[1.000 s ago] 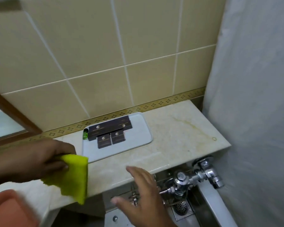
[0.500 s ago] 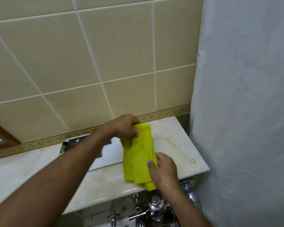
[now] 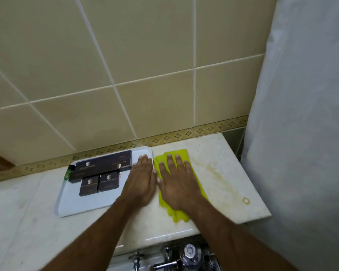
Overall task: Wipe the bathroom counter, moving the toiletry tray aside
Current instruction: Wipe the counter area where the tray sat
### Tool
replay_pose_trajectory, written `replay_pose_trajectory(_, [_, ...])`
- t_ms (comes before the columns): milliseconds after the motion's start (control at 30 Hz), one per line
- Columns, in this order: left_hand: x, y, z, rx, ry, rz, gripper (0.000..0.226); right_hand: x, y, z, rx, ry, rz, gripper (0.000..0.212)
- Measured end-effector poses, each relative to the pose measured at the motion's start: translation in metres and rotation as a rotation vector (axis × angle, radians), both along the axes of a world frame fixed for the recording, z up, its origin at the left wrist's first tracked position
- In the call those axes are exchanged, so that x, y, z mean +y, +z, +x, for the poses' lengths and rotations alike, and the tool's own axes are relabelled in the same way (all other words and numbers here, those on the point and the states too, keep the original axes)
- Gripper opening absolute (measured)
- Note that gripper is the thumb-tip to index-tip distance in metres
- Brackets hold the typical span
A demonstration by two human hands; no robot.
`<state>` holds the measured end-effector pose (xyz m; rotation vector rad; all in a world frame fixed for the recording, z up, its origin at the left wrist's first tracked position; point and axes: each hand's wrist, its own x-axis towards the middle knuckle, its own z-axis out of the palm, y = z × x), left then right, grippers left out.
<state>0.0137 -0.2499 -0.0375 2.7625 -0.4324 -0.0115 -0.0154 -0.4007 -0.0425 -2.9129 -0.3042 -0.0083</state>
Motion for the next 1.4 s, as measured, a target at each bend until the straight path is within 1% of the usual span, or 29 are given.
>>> replay_pose_trajectory(67, [0.002, -0.004, -0.003, 0.01, 0.011, 0.0, 0.056, -0.012, -0.002, 0.023, 0.005, 0.024, -0.03, 0.06])
replay_pose_trajectory(167, [0.003, -0.006, -0.002, -0.008, 0.012, -0.013, 0.058, -0.057, 0.0, 0.052, -0.018, 0.003, -0.077, 0.058])
replay_pose_trajectory(233, [0.002, -0.006, 0.0, 0.012, 0.007, 0.002, 0.059, -0.091, -0.002, 0.052, -0.004, -0.044, -0.096, 0.057])
replay_pose_trajectory(300, [0.001, -0.006, -0.002, 0.016, 0.01, 0.008, 0.059, -0.12, -0.004, 0.041, 0.011, -0.136, -0.109, 0.057])
replay_pose_trajectory(367, [0.001, -0.004, -0.002, 0.026, 0.014, 0.017, 0.06, -0.135, -0.002, 0.022, 0.025, -0.221, -0.108, 0.057])
replay_pose_trajectory(500, [0.0, -0.003, -0.002, 0.016, 0.013, 0.02, 0.059, -0.126, 0.001, -0.036, 0.017, -0.362, -0.078, 0.062])
replay_pose_trajectory(633, [0.0, -0.003, 0.001, 0.026, 0.005, 0.008, 0.058, -0.083, 0.002, -0.083, 0.006, -0.417, -0.043, 0.062])
replay_pose_trajectory(733, [0.0, -0.003, 0.001, 0.043, -0.002, -0.002, 0.058, -0.035, 0.0, -0.104, -0.011, -0.347, -0.016, 0.06])
replay_pose_trajectory(800, [0.002, -0.002, 0.002, 0.045, 0.003, -0.005, 0.056, -0.001, -0.003, -0.114, -0.044, -0.22, 0.028, 0.057])
replay_pose_trajectory(867, [0.0, 0.0, 0.001, 0.04, -0.007, -0.018, 0.055, 0.014, -0.007, -0.126, -0.059, -0.047, 0.05, 0.056])
replay_pose_trajectory(967, [0.001, 0.002, 0.001, 0.061, -0.005, -0.022, 0.056, -0.014, -0.012, -0.136, -0.087, 0.168, 0.019, 0.056])
replay_pose_trajectory(1033, [0.002, 0.002, 0.0, 0.069, -0.006, -0.02, 0.057, -0.053, -0.011, -0.135, -0.064, 0.18, -0.064, 0.057])
replay_pose_trajectory(1100, [0.005, 0.001, 0.0, 0.072, -0.009, -0.009, 0.058, -0.095, -0.01, -0.127, -0.059, 0.059, -0.133, 0.056])
replay_pose_trajectory(1167, [0.004, 0.0, 0.001, 0.081, -0.016, 0.001, 0.059, -0.121, -0.005, -0.122, -0.061, -0.161, -0.093, 0.056])
replay_pose_trajectory(1267, [0.002, 0.001, 0.001, 0.087, 0.002, -0.015, 0.059, -0.099, -0.004, -0.118, -0.071, -0.447, -0.015, 0.058])
replay_pose_trajectory(1300, [0.0, 0.004, -0.002, 0.095, 0.009, -0.053, 0.058, -0.084, -0.005, -0.118, -0.08, -0.52, 0.012, 0.059])
replay_pose_trajectory(1333, [-0.003, 0.008, -0.005, 0.097, 0.016, -0.114, 0.057, -0.072, -0.005, -0.12, -0.078, -0.564, 0.036, 0.06])
replay_pose_trajectory(1400, [0.003, 0.024, -0.014, 0.051, 0.037, -0.255, 0.053, -0.042, -0.003, -0.129, -0.069, -0.54, 0.056, 0.062])
